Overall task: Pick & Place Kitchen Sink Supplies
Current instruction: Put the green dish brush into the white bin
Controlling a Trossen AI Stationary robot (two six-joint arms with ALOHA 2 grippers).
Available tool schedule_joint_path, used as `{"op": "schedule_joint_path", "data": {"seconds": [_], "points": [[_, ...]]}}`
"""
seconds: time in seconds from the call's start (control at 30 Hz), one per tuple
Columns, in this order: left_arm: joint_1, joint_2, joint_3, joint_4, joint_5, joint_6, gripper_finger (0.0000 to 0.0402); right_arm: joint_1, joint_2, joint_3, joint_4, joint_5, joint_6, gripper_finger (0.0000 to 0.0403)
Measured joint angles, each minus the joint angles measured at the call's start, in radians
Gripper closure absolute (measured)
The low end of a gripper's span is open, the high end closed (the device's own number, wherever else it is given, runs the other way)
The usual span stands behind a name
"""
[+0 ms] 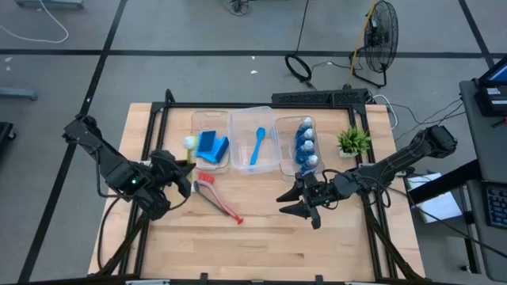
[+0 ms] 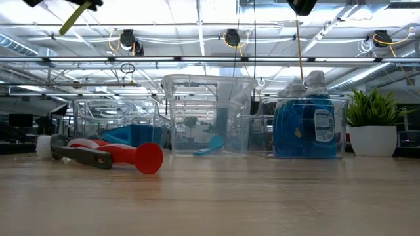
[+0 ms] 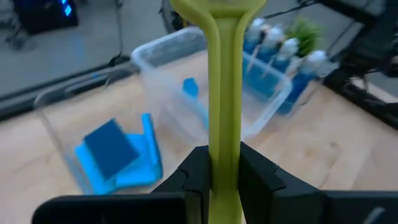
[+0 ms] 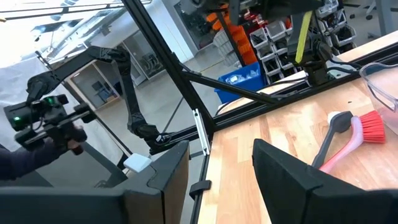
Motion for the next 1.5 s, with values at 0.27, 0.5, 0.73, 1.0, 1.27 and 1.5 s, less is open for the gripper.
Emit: {"op": "schedule_joint_path", "data": {"seconds": [0.27,0.5,0.73,1.0,1.27,1.5], "points": [[0.0,-0.02,0.0,0.276,-0.058,0.304,0.0346,0.0,0.0,0.0,0.0,0.0,0.0,0.0236],[0.003,-0.071,0.0,0.618,-0.014,0.657,0.0346,0.0,0.0,0.0,0.0,0.0,0.0,0.0236],[0.054,-0.099,0.0,1.027,0.276,1.076,0.0346,0.0,0.0,0.0,0.0,0.0,0.003,0.0236],[0.163,-0.098,0.0,1.272,0.732,1.3,0.0346,0.0,0.0,0.0,0.0,0.0,0.003,0.0236],[0.246,-0.098,0.0,1.341,0.975,1.322,0.0346,0.0,0.0,0.0,0.0,0.0,0.003,0.0236],[0.31,-0.076,0.001,1.279,0.921,1.205,0.0346,0.0,0.0,0.0,0.0,0.0,0.003,0.0236]]}}
